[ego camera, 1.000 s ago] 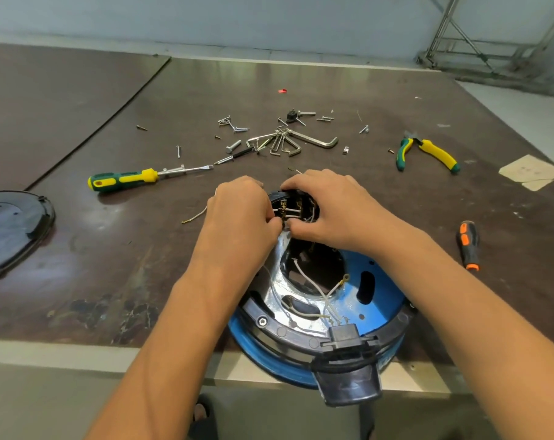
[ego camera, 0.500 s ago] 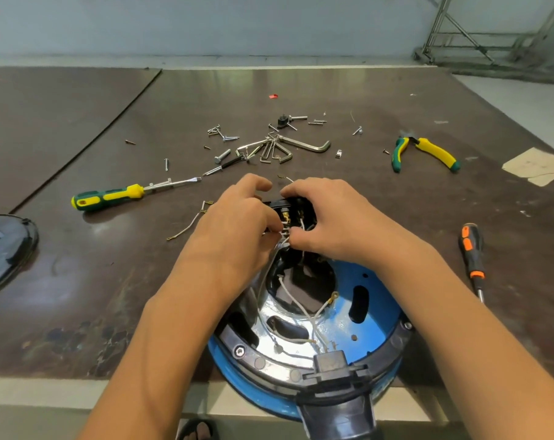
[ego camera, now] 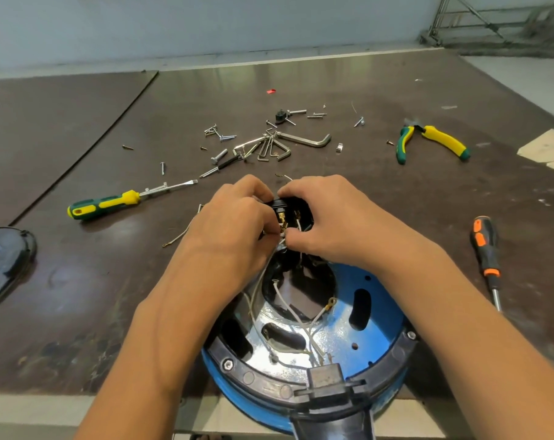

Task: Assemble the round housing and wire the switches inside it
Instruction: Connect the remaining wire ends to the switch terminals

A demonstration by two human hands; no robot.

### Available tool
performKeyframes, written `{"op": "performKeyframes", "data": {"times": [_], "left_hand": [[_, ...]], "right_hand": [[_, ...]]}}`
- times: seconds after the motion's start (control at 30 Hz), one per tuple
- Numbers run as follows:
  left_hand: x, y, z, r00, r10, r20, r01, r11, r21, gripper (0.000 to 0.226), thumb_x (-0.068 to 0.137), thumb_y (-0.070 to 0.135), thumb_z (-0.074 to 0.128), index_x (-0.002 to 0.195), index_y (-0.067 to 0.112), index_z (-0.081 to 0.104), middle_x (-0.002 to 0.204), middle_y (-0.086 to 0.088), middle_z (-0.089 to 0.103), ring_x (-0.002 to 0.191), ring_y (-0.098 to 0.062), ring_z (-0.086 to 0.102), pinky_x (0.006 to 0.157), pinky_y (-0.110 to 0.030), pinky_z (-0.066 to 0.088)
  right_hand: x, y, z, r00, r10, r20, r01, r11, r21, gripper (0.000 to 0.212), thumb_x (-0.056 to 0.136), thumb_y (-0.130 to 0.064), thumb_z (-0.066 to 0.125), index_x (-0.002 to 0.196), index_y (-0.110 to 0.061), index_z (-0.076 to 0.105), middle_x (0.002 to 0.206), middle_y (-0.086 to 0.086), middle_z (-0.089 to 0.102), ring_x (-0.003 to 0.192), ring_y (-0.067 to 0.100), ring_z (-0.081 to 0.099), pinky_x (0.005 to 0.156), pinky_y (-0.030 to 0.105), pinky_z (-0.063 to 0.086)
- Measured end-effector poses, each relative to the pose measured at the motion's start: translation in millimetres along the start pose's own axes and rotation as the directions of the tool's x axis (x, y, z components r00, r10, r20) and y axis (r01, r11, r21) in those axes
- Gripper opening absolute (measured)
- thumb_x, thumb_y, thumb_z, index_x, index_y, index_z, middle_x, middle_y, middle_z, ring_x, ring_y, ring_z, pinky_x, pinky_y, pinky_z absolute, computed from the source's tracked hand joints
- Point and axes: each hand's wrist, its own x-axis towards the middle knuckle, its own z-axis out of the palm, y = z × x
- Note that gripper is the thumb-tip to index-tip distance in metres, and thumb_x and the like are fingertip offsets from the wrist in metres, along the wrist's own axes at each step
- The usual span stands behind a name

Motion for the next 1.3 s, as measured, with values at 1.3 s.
{"op": "performKeyframes", "data": {"times": [1.3], "left_hand": [[-3.8,-1.4,2.5,0.993,0.072,-0.097,-0.077,0.996,-0.045,0.009,0.070,0.017,0.083,0.074,0.011,0.078,0.109,-0.002,0.056,0.092,-0.019,0.057,0.072,-0.040,0.051]], "right_hand": [[1.2,-3.6,-3.3,1.000,0.013,0.009,-0.013,0.998,-0.057,0.035,0.084,-0.025,0.069,0.118,-0.018,0.066,0.105,0.002,0.069,0.095,0.022,0.065,0.081,0.041,0.057]]}}
